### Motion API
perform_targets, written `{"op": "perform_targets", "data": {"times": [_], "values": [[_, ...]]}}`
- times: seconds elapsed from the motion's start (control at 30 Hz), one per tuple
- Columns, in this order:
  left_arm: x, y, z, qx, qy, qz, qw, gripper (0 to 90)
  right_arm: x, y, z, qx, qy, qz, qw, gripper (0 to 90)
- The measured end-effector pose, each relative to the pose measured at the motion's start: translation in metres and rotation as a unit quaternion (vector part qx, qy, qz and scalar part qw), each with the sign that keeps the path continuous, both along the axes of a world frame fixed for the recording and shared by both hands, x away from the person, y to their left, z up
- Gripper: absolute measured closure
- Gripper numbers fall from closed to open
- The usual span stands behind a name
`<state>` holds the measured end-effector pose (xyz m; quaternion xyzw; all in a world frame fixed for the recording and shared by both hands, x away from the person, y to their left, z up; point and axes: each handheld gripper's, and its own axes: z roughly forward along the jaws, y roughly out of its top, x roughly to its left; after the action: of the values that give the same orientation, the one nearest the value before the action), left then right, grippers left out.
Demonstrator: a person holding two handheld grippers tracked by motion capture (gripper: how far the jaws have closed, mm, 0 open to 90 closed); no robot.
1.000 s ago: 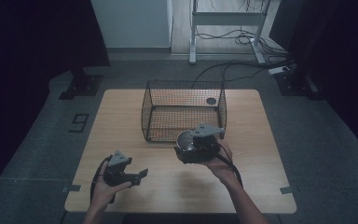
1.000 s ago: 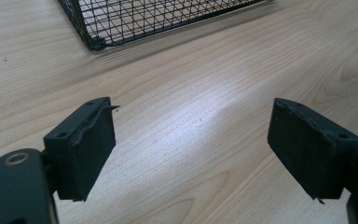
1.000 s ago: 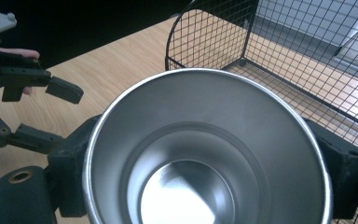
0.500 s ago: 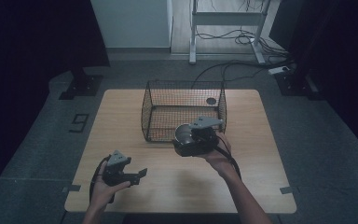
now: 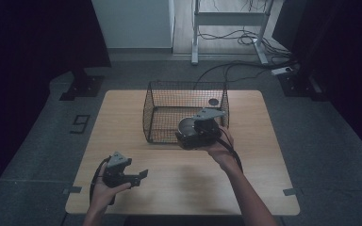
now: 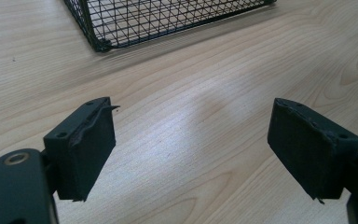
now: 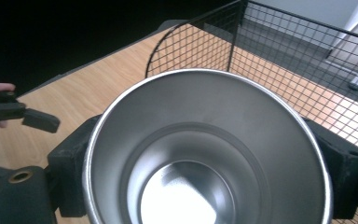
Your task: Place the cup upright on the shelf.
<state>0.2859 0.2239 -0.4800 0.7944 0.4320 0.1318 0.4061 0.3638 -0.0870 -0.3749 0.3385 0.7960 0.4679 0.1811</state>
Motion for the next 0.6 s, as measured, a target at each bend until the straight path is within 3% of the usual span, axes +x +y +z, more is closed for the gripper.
{"op": "perform_targets", "data": {"times": [0.6], "values": [[0.0, 0.002, 0.001, -0.002, -0.001, 0.001, 1.0, 15.4, 0.027, -0.003, 0.001, -0.012, 0.007, -0.025, 0.9996, 13.3]]}}
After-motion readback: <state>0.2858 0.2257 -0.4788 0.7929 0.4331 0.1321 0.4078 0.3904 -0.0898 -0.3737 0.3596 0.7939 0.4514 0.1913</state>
